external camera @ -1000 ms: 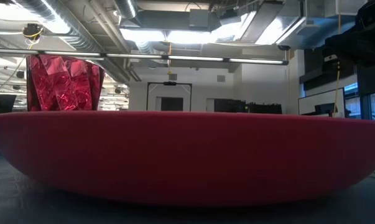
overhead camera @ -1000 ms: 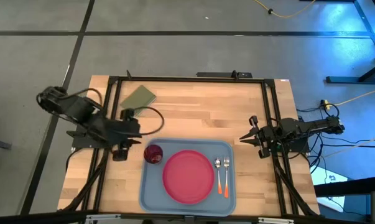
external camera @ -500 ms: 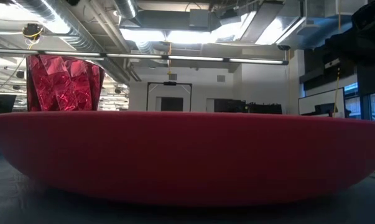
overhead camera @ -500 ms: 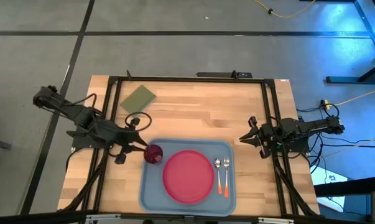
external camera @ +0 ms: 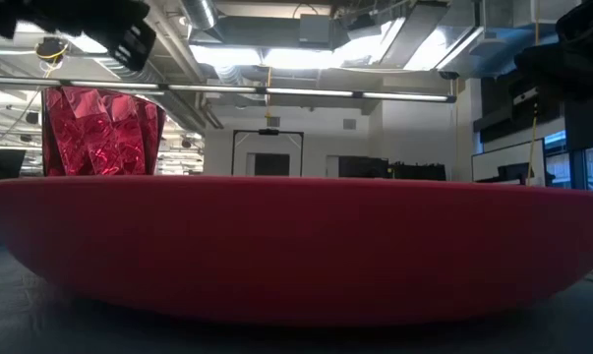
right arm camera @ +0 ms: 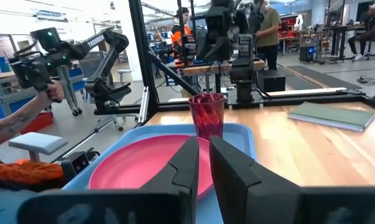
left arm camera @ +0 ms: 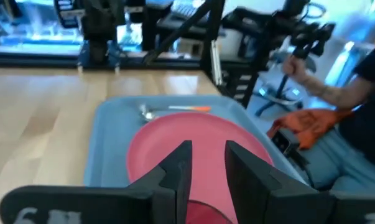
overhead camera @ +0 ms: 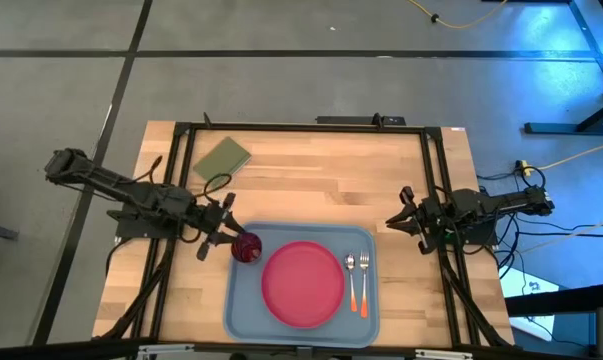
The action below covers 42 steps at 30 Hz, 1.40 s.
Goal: Pick and place plate/cup/fork/spoon on tray
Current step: Return to Home Position
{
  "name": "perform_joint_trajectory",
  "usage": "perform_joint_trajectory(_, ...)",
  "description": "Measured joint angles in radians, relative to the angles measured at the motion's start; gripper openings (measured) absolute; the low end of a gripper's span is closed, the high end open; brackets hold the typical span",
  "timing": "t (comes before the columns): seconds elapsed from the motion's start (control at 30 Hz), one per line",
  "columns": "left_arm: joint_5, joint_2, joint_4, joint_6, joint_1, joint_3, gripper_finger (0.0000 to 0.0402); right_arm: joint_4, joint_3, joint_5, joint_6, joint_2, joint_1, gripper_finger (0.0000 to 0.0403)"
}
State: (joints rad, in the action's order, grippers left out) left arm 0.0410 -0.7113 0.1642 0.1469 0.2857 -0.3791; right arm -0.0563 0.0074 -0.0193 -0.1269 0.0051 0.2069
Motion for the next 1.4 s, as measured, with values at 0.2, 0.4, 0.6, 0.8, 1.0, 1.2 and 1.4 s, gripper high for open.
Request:
perform_joint_trajectory(0.2, 0.054, 0.0, 0.199, 0.053, -0.067, 0.12, 0.0088, 0.002, 0.0, 0.0, 0.0, 0.0, 0.0, 0.0045)
perform_joint_trajectory(0.4, 0.092, 0.0, 0.348, 0.055, -0.09, 0.213, 0.0088, 0.019, 0.008, -0.008, 0.045, 0.0, 0.0, 0.0045)
perform_joint_trajectory(0.6, 0.081, 0.001, 0.573, 0.059, -0.089, 0.338, 0.0088, 0.084, 0.074, -0.008, 0.087, 0.0, 0.0, 0.0045)
perform_joint_trajectory(0.8, 0.083, 0.004, 0.67, 0.081, -0.089, 0.371, 0.0088, 0.089, 0.088, -0.008, 0.109, 0.0, 0.0, 0.0045)
perform_joint_trajectory(1.0, 0.084, 0.003, 0.67, 0.057, -0.089, 0.372, 0.0088, 0.142, 0.088, -0.008, 0.106, 0.0, 0.0, 0.0045)
perform_joint_trajectory(1.2, 0.026, 0.003, 0.67, 0.054, -0.089, 0.372, 0.0088, 0.183, 0.087, -0.001, 0.089, -0.001, 0.0, 0.0046)
perform_joint_trajectory(1.4, 0.065, 0.003, 0.654, 0.032, -0.089, 0.372, 0.0088, 0.253, 0.087, 0.0, 0.087, -0.002, 0.0, 0.0045)
